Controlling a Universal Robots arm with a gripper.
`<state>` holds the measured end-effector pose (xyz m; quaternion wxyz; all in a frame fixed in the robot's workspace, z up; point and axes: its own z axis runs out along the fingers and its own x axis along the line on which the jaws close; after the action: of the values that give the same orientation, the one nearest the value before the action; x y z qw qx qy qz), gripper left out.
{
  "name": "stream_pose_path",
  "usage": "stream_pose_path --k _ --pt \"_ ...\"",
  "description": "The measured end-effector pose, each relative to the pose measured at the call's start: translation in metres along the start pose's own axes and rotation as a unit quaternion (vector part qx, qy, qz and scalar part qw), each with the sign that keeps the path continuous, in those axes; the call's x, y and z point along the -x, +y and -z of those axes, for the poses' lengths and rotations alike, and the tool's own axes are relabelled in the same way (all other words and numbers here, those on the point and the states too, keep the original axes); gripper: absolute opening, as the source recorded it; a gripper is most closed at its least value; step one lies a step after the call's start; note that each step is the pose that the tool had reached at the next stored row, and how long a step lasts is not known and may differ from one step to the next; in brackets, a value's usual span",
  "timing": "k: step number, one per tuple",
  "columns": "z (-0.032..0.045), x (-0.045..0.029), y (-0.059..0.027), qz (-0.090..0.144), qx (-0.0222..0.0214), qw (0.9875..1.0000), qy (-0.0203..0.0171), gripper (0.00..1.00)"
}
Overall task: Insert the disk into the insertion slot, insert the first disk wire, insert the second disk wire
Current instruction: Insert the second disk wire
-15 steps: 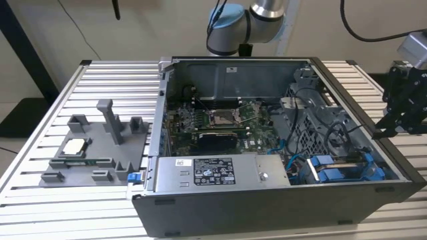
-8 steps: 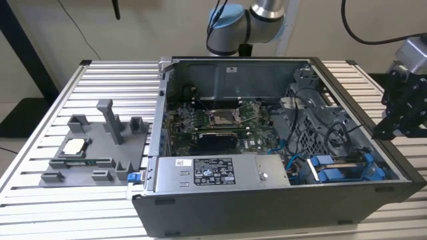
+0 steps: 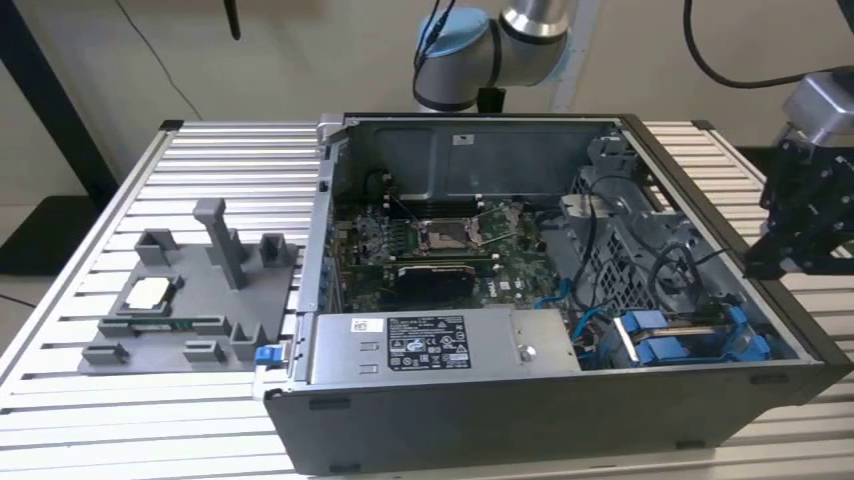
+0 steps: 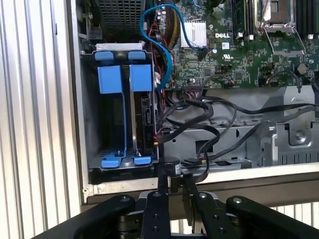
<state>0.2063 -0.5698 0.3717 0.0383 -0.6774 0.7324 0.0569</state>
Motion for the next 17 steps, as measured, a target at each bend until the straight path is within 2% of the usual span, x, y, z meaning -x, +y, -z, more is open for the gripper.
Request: stream_pose_path --k 2,5,8,9,14,15,17 --pt "-0.0002 -0.0002 0.0011 -0.004 -0.0003 1.0000 -0.0021 0.27" --pt "-0.0004 -0.0003 0.0031 -0.006 0.0001 0.9999 -0.0114 0.27" --pt "-0.0004 -0.0003 0.0030 -0.006 0.0001 0.9999 -0.0119 0.27" --pt "-0.0002 -0.0003 0.0031 -0.006 0.0002 0.9999 -0.0133 0.27" --pt "-0.0005 -0.0003 0.0031 -0.008 0.0012 0.9996 -0.0264 0.27" --pt "-0.0005 -0.0003 0.0031 -0.008 0.0013 0.9996 -0.0279 0.27" --pt "-0.0005 -0.0003 0.0031 -0.008 0.0012 0.9996 -0.0282 0.27"
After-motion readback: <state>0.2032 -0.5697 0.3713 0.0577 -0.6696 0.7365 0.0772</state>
